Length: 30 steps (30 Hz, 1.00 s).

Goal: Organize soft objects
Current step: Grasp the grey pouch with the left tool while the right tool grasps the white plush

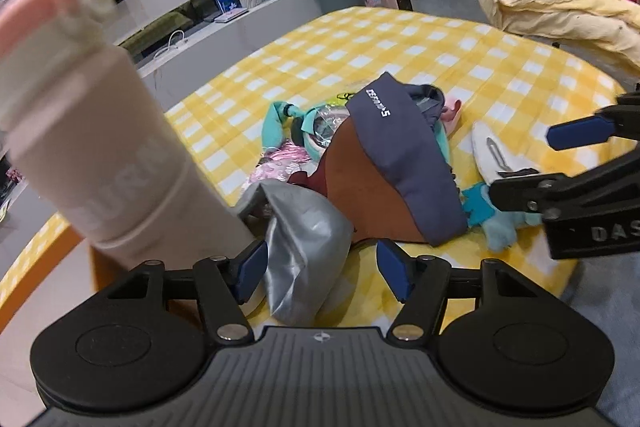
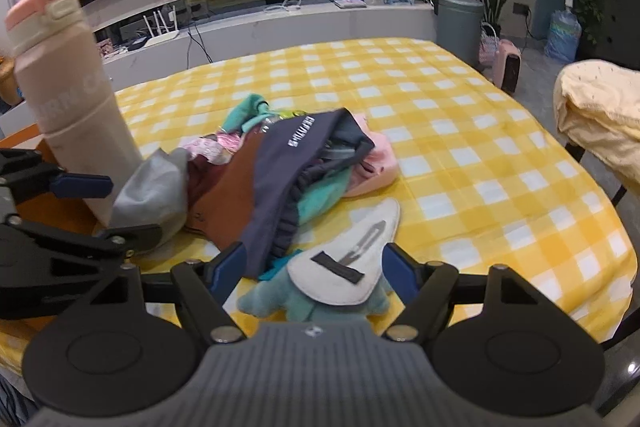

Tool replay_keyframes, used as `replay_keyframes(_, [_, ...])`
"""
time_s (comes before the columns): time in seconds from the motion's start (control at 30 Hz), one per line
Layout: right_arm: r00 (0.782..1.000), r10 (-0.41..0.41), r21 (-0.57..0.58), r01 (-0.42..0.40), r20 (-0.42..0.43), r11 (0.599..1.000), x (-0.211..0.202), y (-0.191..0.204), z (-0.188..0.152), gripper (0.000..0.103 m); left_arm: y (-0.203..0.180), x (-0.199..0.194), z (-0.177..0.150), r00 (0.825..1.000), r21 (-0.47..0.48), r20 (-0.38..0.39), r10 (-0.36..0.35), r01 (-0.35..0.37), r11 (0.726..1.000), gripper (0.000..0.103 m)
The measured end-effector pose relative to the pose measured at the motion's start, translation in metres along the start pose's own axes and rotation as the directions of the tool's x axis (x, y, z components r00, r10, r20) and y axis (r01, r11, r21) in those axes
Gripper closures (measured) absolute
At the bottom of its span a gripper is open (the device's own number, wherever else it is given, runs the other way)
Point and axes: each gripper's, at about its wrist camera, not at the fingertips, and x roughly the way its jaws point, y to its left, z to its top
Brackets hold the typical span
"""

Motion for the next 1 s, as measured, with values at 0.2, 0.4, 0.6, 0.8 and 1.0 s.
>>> replay_keyframes(0.2, [1.0,0.014,-0.005,-0.014,-0.017,1.0,0.008,0.0,0.0,0.029,-0.001,0.017,0.003,0.999,-0.006,-0.029,0.014,-0.014,1.0,0.086])
replay_keyframes(0.4, [0.999,0.01,0.004,-0.01,-0.048,1.0,0.015,-0.001,-0.003,0.029,0.002,-0.017,-0.003,0.999,-0.063,0.01,-0.05,0.051,0.997,0.102])
replay_keyframes(0.6, [0.999,0.001,0.011,-0.001,-0.042,1.0,0.015,-0.003,-0.002,0.029,0.003,-0.068,-0.012,0.995,-0.082,0.067,-0.078,0.083,0.993,0.102])
replay_keyframes(0.8, [0.999,0.006,0.001,-0.005,-0.054,1.0,0.016,0.002,-0.005,0.028,0.003,-0.064,-0.006,0.995,-0.084,0.076,-0.07,0.076,0.994,0.102])
replay_keyframes(1.0, [0.998,-0.008,-0.007,0.008,-0.058,1.0,0.013,-0.003,-0.01,0.025,-0.003,-0.022,-0.018,0.998,-0.09,0.032,-0.054,0.056,0.994,0.085])
